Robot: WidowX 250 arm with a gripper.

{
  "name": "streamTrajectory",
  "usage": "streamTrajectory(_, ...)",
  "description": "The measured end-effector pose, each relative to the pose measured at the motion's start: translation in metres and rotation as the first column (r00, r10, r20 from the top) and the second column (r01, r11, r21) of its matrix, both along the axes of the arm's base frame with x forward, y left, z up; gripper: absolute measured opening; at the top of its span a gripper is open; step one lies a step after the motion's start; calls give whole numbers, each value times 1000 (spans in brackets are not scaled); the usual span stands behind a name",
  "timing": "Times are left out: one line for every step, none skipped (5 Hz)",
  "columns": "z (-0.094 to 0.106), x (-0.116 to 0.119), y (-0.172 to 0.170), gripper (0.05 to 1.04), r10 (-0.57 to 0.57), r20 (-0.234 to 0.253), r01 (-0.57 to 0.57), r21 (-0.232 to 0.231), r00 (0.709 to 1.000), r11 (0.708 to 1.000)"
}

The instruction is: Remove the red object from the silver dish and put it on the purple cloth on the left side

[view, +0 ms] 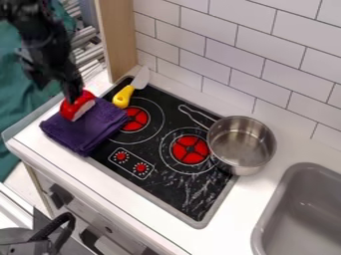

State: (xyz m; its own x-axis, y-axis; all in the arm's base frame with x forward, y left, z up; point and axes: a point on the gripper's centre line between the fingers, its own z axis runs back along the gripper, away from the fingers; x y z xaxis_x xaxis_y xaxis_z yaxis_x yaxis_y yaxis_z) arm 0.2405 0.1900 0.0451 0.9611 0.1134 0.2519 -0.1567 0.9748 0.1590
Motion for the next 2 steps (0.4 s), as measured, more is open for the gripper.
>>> streamTrajectory(24,15,-43,1009,-39,-43,40,21,998,999)
streamTrajectory(31,28,-76,1009,-87,-69,88,9,994,996)
